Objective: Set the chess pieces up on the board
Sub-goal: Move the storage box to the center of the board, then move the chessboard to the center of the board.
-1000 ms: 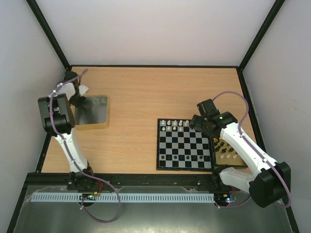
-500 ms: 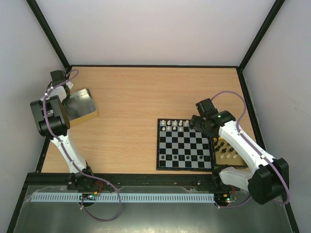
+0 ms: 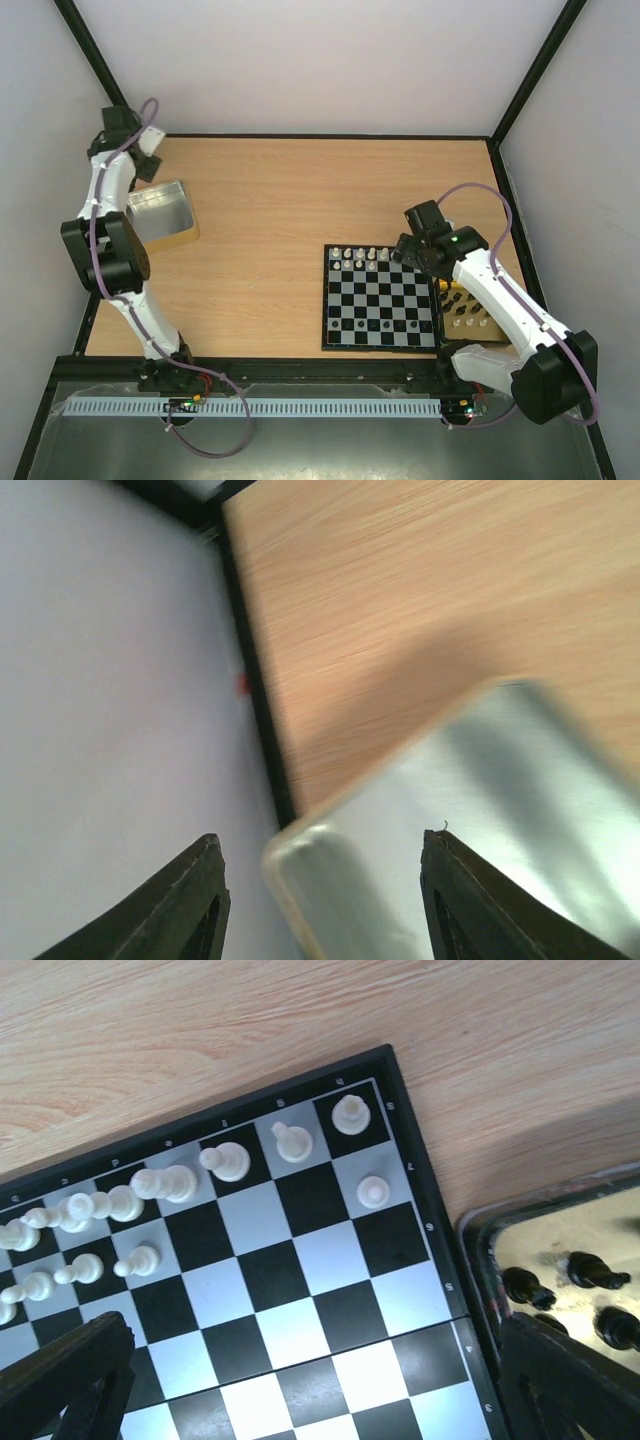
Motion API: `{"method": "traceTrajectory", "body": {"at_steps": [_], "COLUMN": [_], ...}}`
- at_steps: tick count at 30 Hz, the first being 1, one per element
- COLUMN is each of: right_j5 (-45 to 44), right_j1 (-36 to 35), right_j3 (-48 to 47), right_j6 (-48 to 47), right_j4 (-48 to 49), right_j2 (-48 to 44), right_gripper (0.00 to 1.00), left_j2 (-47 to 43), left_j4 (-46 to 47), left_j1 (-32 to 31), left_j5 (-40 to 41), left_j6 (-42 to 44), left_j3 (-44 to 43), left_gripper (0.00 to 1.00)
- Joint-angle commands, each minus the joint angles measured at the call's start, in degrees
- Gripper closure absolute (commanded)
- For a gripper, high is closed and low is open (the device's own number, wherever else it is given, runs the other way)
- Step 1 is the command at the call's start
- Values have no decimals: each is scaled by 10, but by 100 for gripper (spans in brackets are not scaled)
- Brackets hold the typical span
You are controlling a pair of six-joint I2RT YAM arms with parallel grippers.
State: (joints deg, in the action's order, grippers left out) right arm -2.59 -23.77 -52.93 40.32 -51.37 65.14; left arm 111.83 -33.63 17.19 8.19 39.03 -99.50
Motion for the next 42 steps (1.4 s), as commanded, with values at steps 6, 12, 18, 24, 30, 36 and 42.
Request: {"method": "traceTrajectory", "body": {"at_steps": [6,12,18,24,30,36,42], "right_j5": [-96,-64,-99,-72,2,39,58], "right_j1": [-1,-1,30,143,218,237,243], "right_j3": [-36,-30,-51,-61,-74,-95,-109], "right_j6": [69,91,102,65,32,24,18], "right_j4": [-113,-102,-101,-53,5,44,50], "right_j2": [-12,-11,20,54,152,243,277], "right_gripper": [12,17,33,66,98,98,98], "left_j2": [-185,-192,-176,-166,-150,-138,-107], "left_j4": [-181,-221,-224,-215,-219,-209,-205], "left_j1": [-229,-325,-357,-369,-404,-443,-453], "left_j5": [-181,-264,-287,-314,-342,-340,-379], "left_j6": [-61,-73,-84,-108,-122,-123,-124], "left_j3": [180,238,254,260,260,277,293], "left_gripper": [49,61,73,93,98,98,98]}}
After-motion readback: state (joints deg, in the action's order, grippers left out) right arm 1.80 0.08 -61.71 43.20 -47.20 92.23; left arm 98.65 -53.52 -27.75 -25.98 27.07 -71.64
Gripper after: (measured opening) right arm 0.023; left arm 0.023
